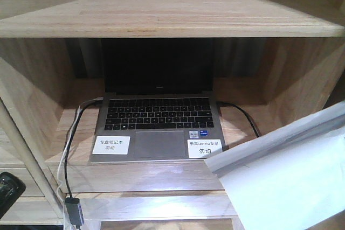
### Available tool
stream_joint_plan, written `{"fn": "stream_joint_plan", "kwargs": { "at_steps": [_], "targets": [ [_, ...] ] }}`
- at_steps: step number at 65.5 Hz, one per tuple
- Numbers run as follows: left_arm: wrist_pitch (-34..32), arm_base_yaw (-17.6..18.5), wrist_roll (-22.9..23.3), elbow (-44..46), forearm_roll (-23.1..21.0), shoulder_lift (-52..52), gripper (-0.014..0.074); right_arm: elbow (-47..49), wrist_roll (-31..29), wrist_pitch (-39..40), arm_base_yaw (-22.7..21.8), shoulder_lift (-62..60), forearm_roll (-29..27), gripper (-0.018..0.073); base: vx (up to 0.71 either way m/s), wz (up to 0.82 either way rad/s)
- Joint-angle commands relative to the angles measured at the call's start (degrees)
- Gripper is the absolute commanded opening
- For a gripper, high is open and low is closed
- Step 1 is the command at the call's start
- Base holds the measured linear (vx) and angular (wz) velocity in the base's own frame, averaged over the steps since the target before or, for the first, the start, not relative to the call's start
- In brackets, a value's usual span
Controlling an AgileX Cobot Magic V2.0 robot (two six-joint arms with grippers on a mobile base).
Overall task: Grab stapler and paper to desk for stapling
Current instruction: 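Pull the white paper off the shelf toward the robot with right gripper, then drive the base away from the shelf, holding stapler and paper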
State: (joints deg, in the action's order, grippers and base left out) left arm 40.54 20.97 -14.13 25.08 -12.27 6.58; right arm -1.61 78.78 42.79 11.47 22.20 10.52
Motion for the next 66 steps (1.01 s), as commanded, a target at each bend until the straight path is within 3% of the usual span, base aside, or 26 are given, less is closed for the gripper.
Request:
{"fn": "stream_joint_plan", "kwargs": {
  "at_steps": [1, 66],
  "targets": [
    [-6.44, 0.3, 0.19, 1.72, -1.08, 0.62, -0.0007, -0.05, -1.02, 3.76, 0.04, 0.3, -0.25, -0.0009, 0.0, 0.0],
    [-6.44, 0.3, 0.19, 1.72, -1.08, 0.62, -0.0007, -0.05, -1.02, 3.7, 0.04, 0.3, -0.25, -0.0009, -0.06, 0.02]
  ]
}}
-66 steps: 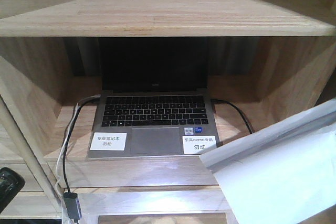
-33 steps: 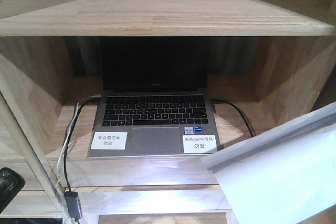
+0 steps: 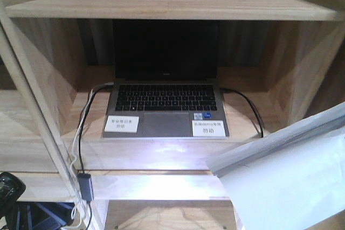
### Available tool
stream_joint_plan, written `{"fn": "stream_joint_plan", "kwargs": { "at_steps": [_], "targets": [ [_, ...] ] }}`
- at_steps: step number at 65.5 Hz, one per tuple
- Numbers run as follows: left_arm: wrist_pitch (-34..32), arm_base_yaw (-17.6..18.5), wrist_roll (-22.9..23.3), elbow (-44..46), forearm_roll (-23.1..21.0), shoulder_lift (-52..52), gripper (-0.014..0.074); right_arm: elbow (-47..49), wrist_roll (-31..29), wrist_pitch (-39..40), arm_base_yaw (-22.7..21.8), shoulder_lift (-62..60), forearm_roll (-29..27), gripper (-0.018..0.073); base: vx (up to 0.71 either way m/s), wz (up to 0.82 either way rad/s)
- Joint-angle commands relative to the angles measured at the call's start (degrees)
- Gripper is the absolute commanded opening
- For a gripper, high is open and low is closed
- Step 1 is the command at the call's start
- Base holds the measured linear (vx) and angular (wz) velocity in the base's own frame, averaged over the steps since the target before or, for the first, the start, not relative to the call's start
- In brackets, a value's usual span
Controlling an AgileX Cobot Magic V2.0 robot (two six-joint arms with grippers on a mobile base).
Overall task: Grab stapler and paper to desk for stapling
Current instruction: 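Drive the base away from the shelf, holding stapler and paper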
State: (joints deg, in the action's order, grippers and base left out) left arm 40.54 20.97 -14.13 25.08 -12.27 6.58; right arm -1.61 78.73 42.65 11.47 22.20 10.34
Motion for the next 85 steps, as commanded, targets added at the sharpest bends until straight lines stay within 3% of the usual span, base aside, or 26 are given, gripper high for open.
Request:
{"fn": "stream_joint_plan", "kwargs": {
  "at_steps": [1, 55, 85],
  "targets": [
    [-6.44, 0.3, 0.19, 1.72, -1.08, 0.62, -0.0007, -0.05, -0.97, 3.83, 0.04, 0.3, -0.08, -0.0009, -0.2, -0.01],
    [-6.44, 0.3, 0.19, 1.72, -1.08, 0.62, -0.0007, -0.05, -0.97, 3.89, 0.04, 0.3, 0.15, -0.0009, -0.17, 0.02],
    [-6.44, 0.3, 0.19, 1.72, -1.08, 0.62, -0.0007, -0.05, -0.97, 3.89, 0.04, 0.3, 0.15, -0.0009, -0.06, 0.4]
  ]
}}
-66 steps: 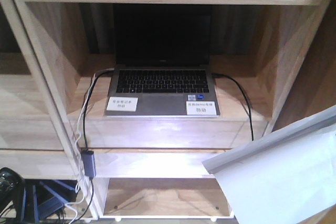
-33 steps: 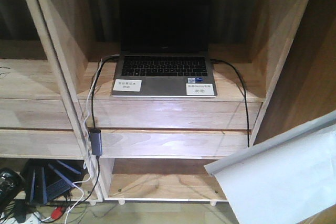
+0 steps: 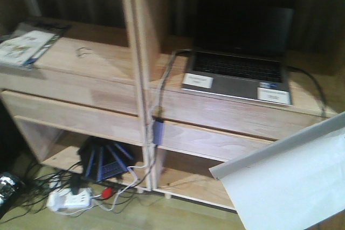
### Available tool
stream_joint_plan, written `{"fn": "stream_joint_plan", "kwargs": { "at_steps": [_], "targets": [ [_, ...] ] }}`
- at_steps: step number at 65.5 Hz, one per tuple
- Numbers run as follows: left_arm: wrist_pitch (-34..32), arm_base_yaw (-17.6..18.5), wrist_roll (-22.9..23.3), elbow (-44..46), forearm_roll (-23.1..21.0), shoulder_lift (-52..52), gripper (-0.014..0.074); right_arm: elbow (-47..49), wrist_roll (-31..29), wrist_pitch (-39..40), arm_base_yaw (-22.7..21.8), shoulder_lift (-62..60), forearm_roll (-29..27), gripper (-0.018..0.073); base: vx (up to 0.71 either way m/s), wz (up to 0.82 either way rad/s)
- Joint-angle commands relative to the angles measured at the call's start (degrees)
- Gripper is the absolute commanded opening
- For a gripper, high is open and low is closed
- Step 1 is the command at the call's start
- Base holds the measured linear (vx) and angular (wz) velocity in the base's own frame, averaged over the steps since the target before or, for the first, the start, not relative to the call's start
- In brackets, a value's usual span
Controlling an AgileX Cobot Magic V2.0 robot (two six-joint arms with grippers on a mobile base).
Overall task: Grab stapler and paper to desk for stapling
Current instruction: 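Drive the base away from the shelf, holding stapler and paper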
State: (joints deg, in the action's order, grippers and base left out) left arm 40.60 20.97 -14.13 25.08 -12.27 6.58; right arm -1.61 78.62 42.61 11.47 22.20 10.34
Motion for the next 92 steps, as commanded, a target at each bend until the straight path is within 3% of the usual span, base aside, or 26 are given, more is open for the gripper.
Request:
{"fn": "stream_joint_plan", "kwargs": {
  "at_steps": [1, 92],
  "targets": [
    [-6.51, 0.3, 0.19, 1.72, -1.08, 0.62, -0.0007, -0.05, -0.81, 3.94, 0.04, 0.3, 0.13, -0.0009, -0.03, 0.62],
    [-6.51, 0.3, 0.19, 1.72, -1.08, 0.62, -0.0007, -0.05, -0.81, 3.94, 0.04, 0.3, 0.13, -0.0009, 0.04, 0.62]
  ]
}}
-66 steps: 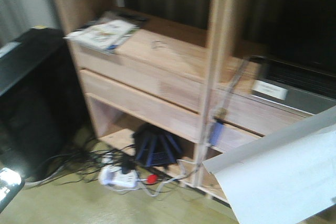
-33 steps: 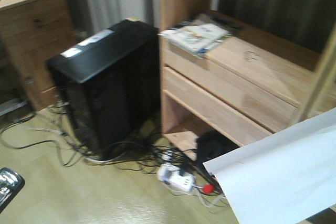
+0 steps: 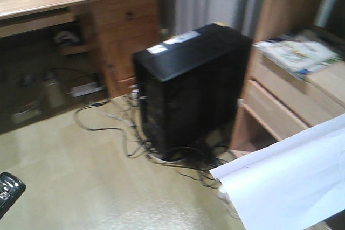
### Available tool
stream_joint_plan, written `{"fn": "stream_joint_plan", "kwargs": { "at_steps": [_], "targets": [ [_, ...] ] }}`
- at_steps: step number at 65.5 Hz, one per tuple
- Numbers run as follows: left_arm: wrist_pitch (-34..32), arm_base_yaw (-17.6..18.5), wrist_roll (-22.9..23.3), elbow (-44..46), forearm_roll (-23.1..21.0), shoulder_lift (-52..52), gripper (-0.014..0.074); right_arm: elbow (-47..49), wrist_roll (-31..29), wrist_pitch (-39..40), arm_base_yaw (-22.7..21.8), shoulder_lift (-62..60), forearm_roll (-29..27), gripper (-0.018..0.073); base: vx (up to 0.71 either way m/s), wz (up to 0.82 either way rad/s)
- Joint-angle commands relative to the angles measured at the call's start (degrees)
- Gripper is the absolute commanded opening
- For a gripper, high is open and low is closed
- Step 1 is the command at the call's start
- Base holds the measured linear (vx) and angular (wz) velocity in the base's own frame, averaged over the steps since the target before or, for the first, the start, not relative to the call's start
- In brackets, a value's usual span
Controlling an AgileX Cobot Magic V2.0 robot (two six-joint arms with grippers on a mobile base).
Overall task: Grab stapler and paper to desk for stapling
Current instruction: 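Drive the base away from the shelf, holding stapler and paper, then drive the base up to the wooden desk with the monitor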
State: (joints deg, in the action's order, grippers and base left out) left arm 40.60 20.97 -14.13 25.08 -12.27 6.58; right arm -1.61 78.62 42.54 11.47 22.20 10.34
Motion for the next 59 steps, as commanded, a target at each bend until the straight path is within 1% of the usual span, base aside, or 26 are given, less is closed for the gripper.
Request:
{"fn": "stream_joint_plan", "kwargs": {
  "at_steps": [1, 32, 42, 59],
  "targets": [
    [-6.51, 0.3, 0.19, 1.72, -1.08, 0.62, -0.0007, -0.05, -0.81, 4.01, 0.04, 0.3, 0.13, -0.0009, 0.05, 0.66],
    [-6.51, 0.3, 0.19, 1.72, -1.08, 0.62, -0.0007, -0.05, -0.81, 4.01, 0.04, 0.3, 0.13, -0.0009, 0.04, 0.58],
    [-6.51, 0.3, 0.19, 1.72, -1.08, 0.62, -0.0007, -0.05, -0.81, 4.01, 0.04, 0.3, 0.13, -0.0009, 0.04, 0.3],
    [-6.51, 0.3, 0.19, 1.72, -1.08, 0.62, -0.0007, -0.05, -0.81, 4.01, 0.04, 0.3, 0.13, -0.0009, 0.05, 0.14]
  ]
}}
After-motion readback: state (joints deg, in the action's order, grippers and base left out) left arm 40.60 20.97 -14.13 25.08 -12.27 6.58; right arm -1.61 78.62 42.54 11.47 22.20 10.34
